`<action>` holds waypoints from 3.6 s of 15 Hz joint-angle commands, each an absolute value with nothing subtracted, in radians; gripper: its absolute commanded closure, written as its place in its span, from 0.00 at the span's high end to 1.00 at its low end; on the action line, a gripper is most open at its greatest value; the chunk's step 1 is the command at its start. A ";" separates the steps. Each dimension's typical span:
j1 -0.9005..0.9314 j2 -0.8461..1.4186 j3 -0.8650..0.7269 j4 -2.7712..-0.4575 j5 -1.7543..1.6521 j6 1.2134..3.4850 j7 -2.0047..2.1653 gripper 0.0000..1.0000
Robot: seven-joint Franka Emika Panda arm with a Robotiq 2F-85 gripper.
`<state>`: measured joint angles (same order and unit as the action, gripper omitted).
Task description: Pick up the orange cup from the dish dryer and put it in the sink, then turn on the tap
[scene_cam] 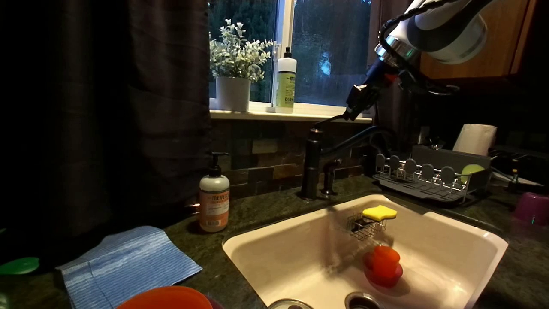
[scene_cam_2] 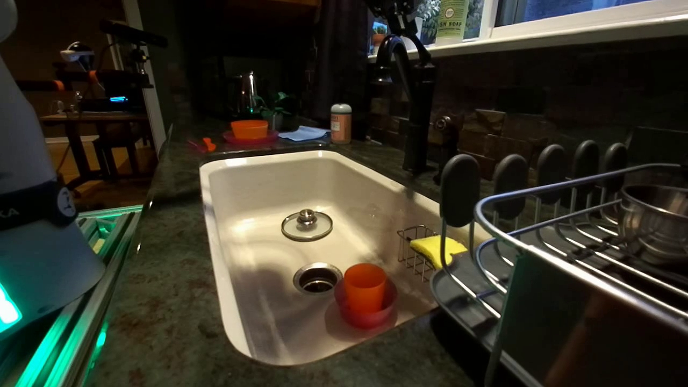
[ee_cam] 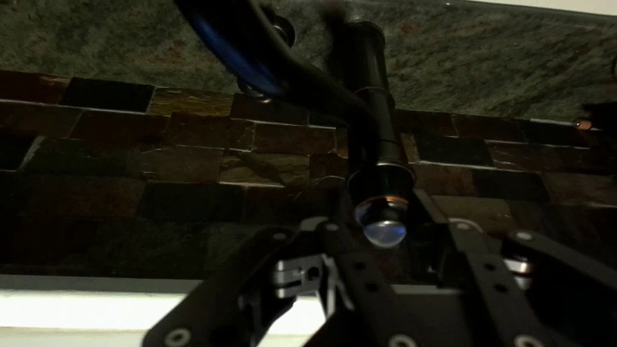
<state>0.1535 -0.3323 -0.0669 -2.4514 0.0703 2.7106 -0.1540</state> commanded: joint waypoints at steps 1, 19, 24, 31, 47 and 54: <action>0.160 -0.315 -0.072 -2.423 0.120 2.669 -0.199 0.08; 0.151 -0.310 -0.064 -2.416 0.119 2.714 -0.222 0.06; 0.157 -0.306 -0.066 -2.416 0.125 2.742 -0.234 0.06; 0.175 -0.302 -0.072 -2.421 0.135 2.796 -0.265 0.06; 0.188 -0.297 -0.077 -2.427 0.142 2.844 -0.290 0.06; 0.181 -0.297 -0.072 -2.427 0.135 2.819 -0.277 0.06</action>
<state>0.1708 -0.3088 -0.0682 -2.4341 0.1070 2.8067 -0.2655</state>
